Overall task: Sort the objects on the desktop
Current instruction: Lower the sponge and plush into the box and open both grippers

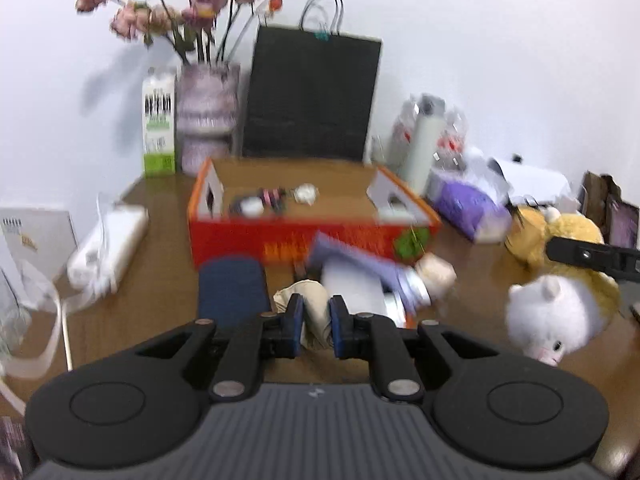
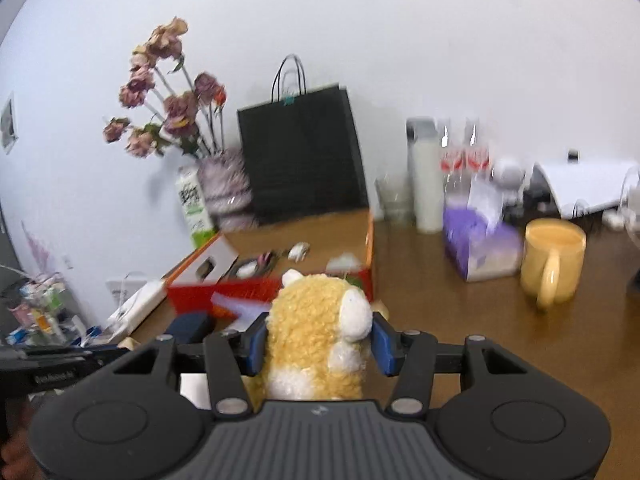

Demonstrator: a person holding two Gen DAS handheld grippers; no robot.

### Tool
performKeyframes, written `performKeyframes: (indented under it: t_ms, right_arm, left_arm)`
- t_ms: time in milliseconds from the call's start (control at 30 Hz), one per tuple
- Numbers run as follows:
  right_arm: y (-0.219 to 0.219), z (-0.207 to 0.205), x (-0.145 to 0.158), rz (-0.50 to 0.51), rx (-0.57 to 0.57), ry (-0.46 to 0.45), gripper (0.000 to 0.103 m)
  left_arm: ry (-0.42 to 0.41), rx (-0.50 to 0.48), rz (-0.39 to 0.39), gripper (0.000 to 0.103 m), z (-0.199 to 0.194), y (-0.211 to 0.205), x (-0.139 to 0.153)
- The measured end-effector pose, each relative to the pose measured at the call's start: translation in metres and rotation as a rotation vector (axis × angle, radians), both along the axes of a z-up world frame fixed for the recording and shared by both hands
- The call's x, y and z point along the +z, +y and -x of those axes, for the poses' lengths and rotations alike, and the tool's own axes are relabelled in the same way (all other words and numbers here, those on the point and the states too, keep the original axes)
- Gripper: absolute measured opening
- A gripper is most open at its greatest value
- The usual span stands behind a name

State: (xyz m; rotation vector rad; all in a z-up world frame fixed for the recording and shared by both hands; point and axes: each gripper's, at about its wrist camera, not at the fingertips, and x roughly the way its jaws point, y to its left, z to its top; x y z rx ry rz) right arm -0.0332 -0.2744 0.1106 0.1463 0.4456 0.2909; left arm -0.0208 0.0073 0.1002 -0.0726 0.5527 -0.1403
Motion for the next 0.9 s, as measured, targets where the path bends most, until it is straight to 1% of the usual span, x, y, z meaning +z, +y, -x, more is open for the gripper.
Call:
performKeyframes:
  t_ms: [100,200,267,367,467,500,533,600,633,733,767,800,833,867,900]
  right_arm:
    - [0.005,-0.036,0.022,-0.02,0.012,-0.034,0.05]
    - [0.022,-0.089,0.044,0.024,0.03,-0.076,0.051]
    - [0.033,-0.128,0.055,0.043,0.031,-0.104,0.051]
    - [0.053,-0.199,0.059,0.049,0.034,-0.098,0.051]
    - [0.068,-0.28,0.043,0.022,0.024,-0.015,0.051]
    - [0.074,-0.305,0.034,0.035,0.007,0.007,0.051]
    - [0.081,-0.324,0.025,0.049,-0.013,-0.002,0.051]
    - [0.092,-0.357,0.004,0.08,-0.057,-0.028,0.057]
    - [0.098,-0.373,-0.008,0.112,-0.072,-0.004,0.057]
    - [0.109,-0.406,-0.042,0.166,-0.073,0.105,0.056]
    - [0.113,-0.412,-0.05,0.183,-0.07,0.127,0.057]
    - [0.115,-0.415,-0.054,0.2,-0.064,0.137,0.061]
    - [0.117,-0.419,-0.057,0.211,-0.059,0.153,0.062]
    - [0.118,-0.421,-0.058,0.211,-0.056,0.158,0.063]
    - [0.117,-0.421,-0.058,0.208,-0.053,0.152,0.066]
  left_arm:
    - [-0.025,0.009,-0.028,0.015,-0.047,0.006,0.025]
    - [-0.02,0.022,-0.065,0.015,-0.109,0.012,0.044]
    - [0.001,0.06,-0.095,0.015,-0.152,0.016,0.045]
    - [0.06,0.092,-0.135,0.015,-0.219,0.02,0.037]
    - [0.121,0.092,-0.143,0.015,-0.276,0.024,0.02]
    - [0.139,0.108,-0.146,0.015,-0.296,0.025,0.013]
    - [0.16,0.105,-0.149,0.015,-0.313,0.025,0.005]
    - [0.2,0.111,-0.144,0.016,-0.345,0.029,-0.013]
    - [0.223,0.116,-0.138,0.016,-0.357,0.032,-0.023]
    - [0.287,0.132,-0.113,0.016,-0.386,0.042,-0.049]
    - [0.304,0.135,-0.108,0.017,-0.392,0.045,-0.054]
    - [0.312,0.13,-0.103,0.018,-0.395,0.046,-0.058]
    - [0.313,0.119,-0.1,0.022,-0.396,0.046,-0.06]
    - [0.308,0.111,-0.103,0.03,-0.396,0.045,-0.061]
    - [0.299,0.105,-0.113,0.035,-0.395,0.045,-0.06]
